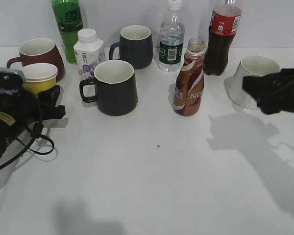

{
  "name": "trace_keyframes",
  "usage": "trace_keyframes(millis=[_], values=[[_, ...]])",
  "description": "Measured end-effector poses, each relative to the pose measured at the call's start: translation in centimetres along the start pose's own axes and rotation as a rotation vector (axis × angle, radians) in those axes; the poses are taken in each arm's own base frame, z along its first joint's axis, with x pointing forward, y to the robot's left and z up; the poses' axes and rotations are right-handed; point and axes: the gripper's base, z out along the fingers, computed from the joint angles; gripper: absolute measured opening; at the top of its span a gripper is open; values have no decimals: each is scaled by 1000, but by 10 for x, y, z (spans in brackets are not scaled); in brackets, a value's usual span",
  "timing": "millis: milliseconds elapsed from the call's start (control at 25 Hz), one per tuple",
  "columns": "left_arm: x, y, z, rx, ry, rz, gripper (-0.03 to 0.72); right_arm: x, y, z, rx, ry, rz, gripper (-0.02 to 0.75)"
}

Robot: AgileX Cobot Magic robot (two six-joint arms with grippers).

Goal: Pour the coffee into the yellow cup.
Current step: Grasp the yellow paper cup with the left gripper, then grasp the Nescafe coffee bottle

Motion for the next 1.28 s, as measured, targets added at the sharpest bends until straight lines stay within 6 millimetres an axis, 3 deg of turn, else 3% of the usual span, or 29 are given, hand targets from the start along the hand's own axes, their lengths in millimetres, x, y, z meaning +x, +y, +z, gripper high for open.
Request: trace_keyframes(millis=[160,400,640,880,1280], values=[[3,-1,-6,9,1,6,391,9,14,13,-59,25,-73,587],[9,-5,-43,74,53,35,390,23,38,37,-153,-19,-155,587],[8,-24,-70,321,69,118,389,47,46,69,-202,-72,-136,587],[9,-40,-79,516,66,165,389,62,48,102,-186,-59,-117,587],[3,-51,-75,650,38,176,388,64,51,150,-132,-101,-62,587]])
